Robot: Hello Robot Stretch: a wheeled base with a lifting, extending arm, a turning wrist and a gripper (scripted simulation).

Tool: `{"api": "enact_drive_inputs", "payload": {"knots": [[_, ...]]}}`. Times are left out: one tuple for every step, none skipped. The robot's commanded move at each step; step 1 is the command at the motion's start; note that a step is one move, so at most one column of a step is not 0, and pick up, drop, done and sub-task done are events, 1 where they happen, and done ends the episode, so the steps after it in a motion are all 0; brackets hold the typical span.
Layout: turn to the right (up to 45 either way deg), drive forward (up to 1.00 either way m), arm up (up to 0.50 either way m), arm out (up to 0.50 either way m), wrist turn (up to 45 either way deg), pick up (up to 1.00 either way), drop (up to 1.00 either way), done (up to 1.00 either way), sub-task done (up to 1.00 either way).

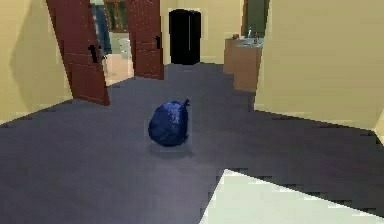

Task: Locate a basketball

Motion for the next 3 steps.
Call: {"api": "enact_drive_inputs", "payload": {"knots": [[24.0, 0.00, 0.00, 0.00, 0.0, 0.00, 0.00, 0.00, 0.00], [0.0, 0.15, 0.00, 0.00, 0.0, 0.00, 0.00, 0.00, 0.00], [-45.0, 0.00, 0.00, 0.00, 0.0, 0.00, 0.00, 0.00, 0.00]]}}
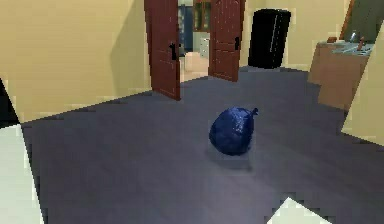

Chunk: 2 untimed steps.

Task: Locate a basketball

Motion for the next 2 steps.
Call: {"api": "enact_drive_inputs", "payload": {"knots": [[-12.0, 0.00, 0.00, 0.00, 0.0, 0.00, 0.00, 0.00, 0.00], [0.0, 1.00, 0.00, 0.00, 0.0, 0.00, 0.00, 0.00, 0.00]]}}
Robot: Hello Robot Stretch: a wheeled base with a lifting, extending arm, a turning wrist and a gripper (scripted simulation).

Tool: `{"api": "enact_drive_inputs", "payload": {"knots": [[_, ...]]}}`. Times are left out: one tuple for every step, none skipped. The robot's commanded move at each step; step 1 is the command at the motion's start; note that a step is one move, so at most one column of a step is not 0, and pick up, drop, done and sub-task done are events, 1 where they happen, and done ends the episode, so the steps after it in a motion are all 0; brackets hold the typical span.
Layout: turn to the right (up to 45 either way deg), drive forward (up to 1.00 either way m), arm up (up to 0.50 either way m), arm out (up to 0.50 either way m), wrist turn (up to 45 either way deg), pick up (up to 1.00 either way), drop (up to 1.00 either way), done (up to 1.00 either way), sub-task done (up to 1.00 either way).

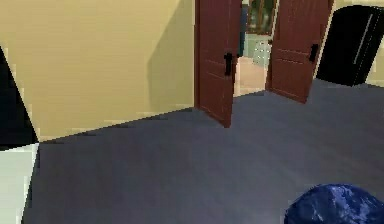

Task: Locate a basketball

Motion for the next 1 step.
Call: {"api": "enact_drive_inputs", "payload": {"knots": [[0.0, 0.75, 0.00, 0.00, 0.0, 0.00, 0.00, 0.00, 0.00]]}}
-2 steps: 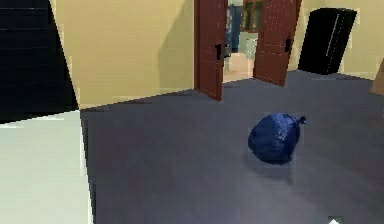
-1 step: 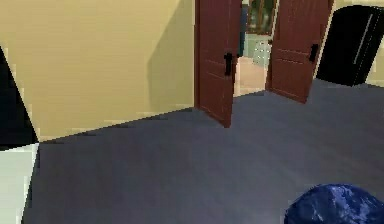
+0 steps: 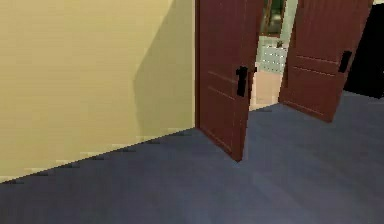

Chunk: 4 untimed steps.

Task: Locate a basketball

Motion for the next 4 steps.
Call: {"api": "enact_drive_inputs", "payload": {"knots": [[-30.0, 0.00, 0.00, 0.00, 0.0, 0.00, 0.00, 0.00, 0.00], [0.0, 0.05, 0.00, 0.00, 0.0, 0.00, 0.00, 0.00, 0.00], [33.0, 0.00, 0.00, 0.00, 0.0, 0.00, 0.00, 0.00, 0.00], [0.0, 0.80, 0.00, 0.00, 0.0, 0.00, 0.00, 0.00, 0.00]]}}
